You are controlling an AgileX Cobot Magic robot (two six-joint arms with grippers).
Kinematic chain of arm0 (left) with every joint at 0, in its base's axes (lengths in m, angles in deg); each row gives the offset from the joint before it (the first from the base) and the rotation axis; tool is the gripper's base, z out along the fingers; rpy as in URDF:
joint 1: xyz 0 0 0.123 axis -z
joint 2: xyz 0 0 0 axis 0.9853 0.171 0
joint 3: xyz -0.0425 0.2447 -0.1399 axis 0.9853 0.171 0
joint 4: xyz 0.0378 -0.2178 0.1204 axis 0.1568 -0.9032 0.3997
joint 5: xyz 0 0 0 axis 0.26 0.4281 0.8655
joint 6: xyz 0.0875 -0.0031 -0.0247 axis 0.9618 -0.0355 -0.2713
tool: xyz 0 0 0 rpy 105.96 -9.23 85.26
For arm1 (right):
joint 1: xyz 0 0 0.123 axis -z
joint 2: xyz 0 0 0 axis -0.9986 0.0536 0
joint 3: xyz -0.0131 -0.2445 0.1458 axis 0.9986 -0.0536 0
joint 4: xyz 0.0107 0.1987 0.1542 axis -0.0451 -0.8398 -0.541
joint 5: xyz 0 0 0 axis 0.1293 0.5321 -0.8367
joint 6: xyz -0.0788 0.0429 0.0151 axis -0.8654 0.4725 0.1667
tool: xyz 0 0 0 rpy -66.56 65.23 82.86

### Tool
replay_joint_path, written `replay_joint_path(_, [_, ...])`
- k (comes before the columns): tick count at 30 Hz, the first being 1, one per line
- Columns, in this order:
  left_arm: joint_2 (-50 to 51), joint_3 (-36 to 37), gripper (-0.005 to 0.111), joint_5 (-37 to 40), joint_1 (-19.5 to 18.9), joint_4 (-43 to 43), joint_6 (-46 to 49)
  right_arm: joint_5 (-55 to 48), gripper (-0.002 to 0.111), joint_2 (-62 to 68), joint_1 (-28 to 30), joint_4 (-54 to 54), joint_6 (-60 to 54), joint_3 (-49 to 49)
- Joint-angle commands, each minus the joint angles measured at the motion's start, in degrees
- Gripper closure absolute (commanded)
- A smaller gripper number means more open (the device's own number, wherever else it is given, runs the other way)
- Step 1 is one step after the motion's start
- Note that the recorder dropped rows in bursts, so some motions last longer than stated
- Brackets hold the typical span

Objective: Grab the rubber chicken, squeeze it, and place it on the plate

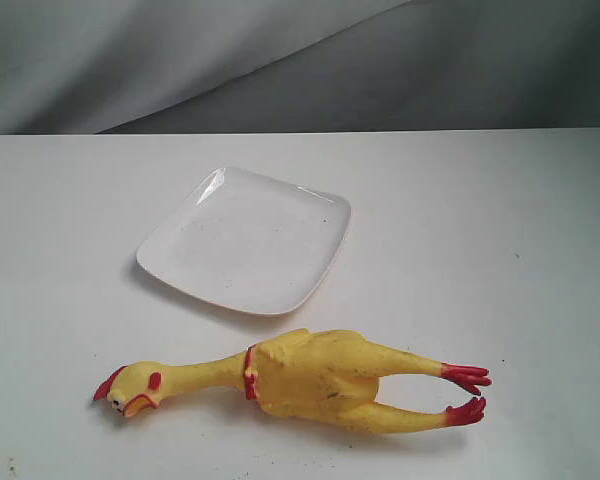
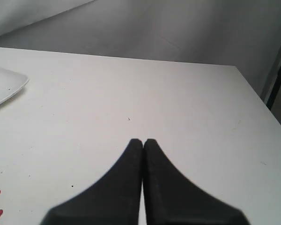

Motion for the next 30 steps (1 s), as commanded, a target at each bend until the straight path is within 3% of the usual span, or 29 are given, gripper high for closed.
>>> replay_joint_path(1, [-0.1,0.3,0.107,-0.9,-0.1,-0.3,0.0,0.1,0.108,-0.2,0.0,0.4,-0.2,-0.2])
replay_joint_path(10, [-0.1,0.3,0.107,-0.9,-0.1,-0.3,0.1,5.2,0.108,-0.2,0.0,1.8,-0.2,-0.2])
replay_joint_path(22, [-0.1,0.3,0.107,-0.9,-0.1,-0.3,0.1,55.3,0.108,-0.2,0.0,1.6,-0.2,-0.2])
replay_joint_path(30, [-0.1,0.3,0.107,-0.9,-0.1,-0.3,0.1,66.7,0.108,-0.2,0.0,1.7,1.5,-0.2])
